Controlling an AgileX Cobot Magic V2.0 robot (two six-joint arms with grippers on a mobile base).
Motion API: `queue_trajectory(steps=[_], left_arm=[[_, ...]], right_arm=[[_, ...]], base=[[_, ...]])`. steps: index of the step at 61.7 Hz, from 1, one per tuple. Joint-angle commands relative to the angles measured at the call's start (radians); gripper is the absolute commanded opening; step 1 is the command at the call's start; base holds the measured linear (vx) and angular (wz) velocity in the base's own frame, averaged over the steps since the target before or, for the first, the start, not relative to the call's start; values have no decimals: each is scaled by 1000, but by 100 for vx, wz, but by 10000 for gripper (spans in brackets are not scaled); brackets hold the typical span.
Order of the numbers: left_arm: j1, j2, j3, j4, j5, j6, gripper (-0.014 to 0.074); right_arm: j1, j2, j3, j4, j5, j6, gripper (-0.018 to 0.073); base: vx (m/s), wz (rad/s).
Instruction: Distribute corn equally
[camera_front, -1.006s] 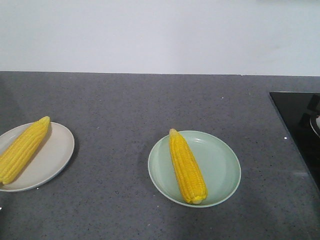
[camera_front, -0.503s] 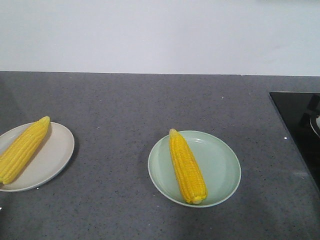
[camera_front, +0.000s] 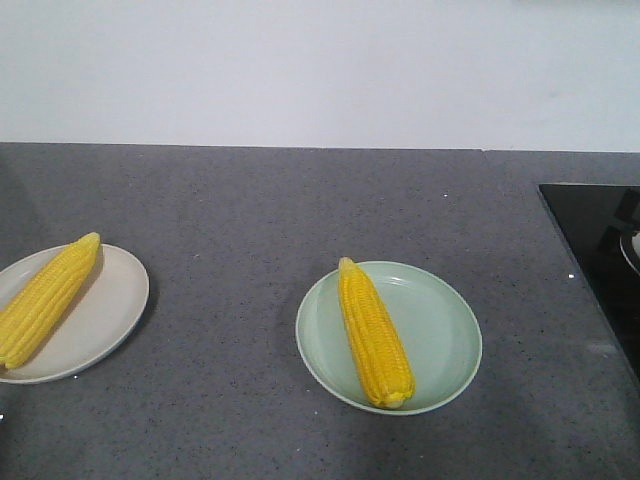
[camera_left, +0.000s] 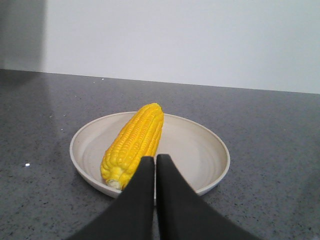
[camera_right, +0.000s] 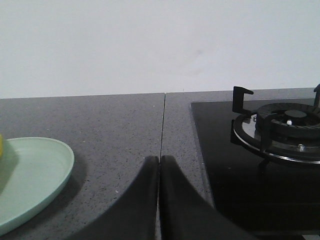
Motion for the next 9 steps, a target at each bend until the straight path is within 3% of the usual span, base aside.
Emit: queue_trajectory(steps=[1, 9], left_arm=[[0, -17, 15, -6, -81, -6, -6], [0, -17, 15, -6, -81, -6, -6]], right_arm=[[-6, -3, 7, -12, -69, -9, -6], [-6, -3, 7, -12, -69, -9, -6]], base=[[0, 0], [0, 0]])
